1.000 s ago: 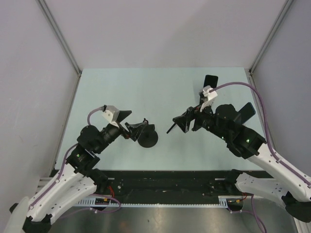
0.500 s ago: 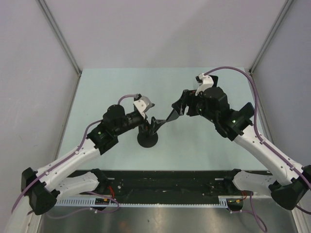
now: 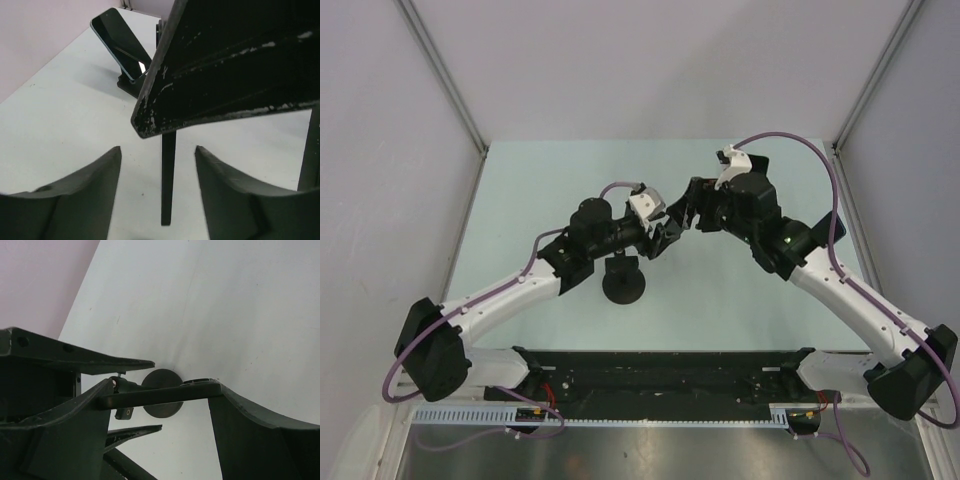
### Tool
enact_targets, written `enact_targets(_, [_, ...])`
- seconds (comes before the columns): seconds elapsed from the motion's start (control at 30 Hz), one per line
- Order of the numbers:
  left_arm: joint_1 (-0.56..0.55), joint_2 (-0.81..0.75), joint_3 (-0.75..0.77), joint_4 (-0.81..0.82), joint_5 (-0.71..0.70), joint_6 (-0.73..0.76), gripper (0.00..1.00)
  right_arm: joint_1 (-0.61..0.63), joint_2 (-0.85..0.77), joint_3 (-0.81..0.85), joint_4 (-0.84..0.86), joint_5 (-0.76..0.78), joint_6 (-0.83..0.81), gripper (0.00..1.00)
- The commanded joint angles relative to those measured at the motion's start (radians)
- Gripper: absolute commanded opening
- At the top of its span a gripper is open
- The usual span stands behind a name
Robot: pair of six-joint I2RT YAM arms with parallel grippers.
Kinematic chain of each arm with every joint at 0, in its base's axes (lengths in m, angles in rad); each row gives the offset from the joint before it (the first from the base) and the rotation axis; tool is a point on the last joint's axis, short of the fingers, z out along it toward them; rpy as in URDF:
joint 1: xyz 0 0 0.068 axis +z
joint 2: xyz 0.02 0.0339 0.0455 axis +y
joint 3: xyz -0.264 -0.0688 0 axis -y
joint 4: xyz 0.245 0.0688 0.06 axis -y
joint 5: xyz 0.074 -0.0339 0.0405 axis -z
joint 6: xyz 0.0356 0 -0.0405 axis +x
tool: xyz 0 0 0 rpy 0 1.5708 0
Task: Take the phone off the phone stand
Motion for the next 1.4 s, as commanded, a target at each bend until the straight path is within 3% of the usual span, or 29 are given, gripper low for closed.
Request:
enact_targets(0.0, [-0.005, 0.020, 0.051, 0.078, 0.040, 0.066, 0.58, -0.004, 0.002, 0.057, 0.121, -0.016, 0.029, 0.00])
enact_targets(0.03, [-0.005, 0.020, 0.047, 0.082, 0.043, 0.071, 0.38, -0.007, 0.005, 0.058, 0.123, -0.018, 0.030, 0.00])
enact_targets(0.1, [-0.002, 0.015, 0.035, 0.096, 0.035, 0.074, 0.16, -0.006, 0.008, 0.058, 0.125, -0.024, 0.026, 0.00])
enact_targets(0.13, [0.001, 0.011, 0.030, 0.101, 0.032, 0.076, 0.00, -0.004, 0.011, 0.057, 0.121, -0.022, 0.023, 0.00])
enact_targets(0.27, [0.020, -0.011, -0.004, 0.124, 0.021, 0.063, 0.00, -0.006, 0.018, 0.057, 0.118, -0.022, -0.013, 0.00])
enact_targets(0.33, [0.041, -0.023, -0.010, 0.129, 0.018, 0.021, 0.00, -0.009, 0.014, 0.054, 0.127, -0.031, -0.039, 0.09])
enact_targets(0.37, [0.054, -0.026, -0.010, 0.129, 0.021, 0.002, 0.01, -0.010, 0.005, 0.055, 0.132, -0.034, -0.049, 0.31])
enact_targets(0.4, [0.079, -0.031, -0.010, 0.129, 0.033, -0.019, 0.00, -0.012, -0.003, 0.054, 0.135, -0.060, -0.059, 0.43])
enact_targets(0.43, [0.096, -0.034, -0.008, 0.129, 0.043, -0.065, 0.01, -0.015, -0.011, 0.054, 0.140, -0.065, -0.083, 0.62])
enact_targets(0.57, [0.190, -0.040, 0.004, 0.129, 0.078, -0.182, 0.00, -0.038, -0.038, 0.054, 0.122, -0.084, -0.151, 0.87])
enact_targets(0.67, [0.274, -0.029, 0.019, 0.127, 0.095, -0.251, 0.00, -0.069, -0.058, 0.054, 0.079, -0.079, -0.203, 0.96])
enact_targets(0.83, [0.414, 0.018, 0.053, 0.122, 0.136, -0.337, 0.01, -0.110, -0.132, 0.035, 0.031, -0.119, -0.256, 1.00])
enact_targets(1.03, [0.624, 0.201, 0.146, 0.043, 0.211, -0.394, 0.00, -0.125, -0.181, -0.061, 0.066, -0.090, -0.267, 1.00])
enact_targets(1.23, [0.748, 0.528, 0.432, -0.215, 0.314, -0.320, 0.00, -0.132, -0.202, -0.103, 0.020, -0.047, -0.267, 1.00])
enact_targets(1.37, [0.808, 0.693, 0.577, -0.264, 0.373, -0.354, 0.01, -0.133, -0.212, -0.109, -0.017, -0.002, -0.267, 1.00])
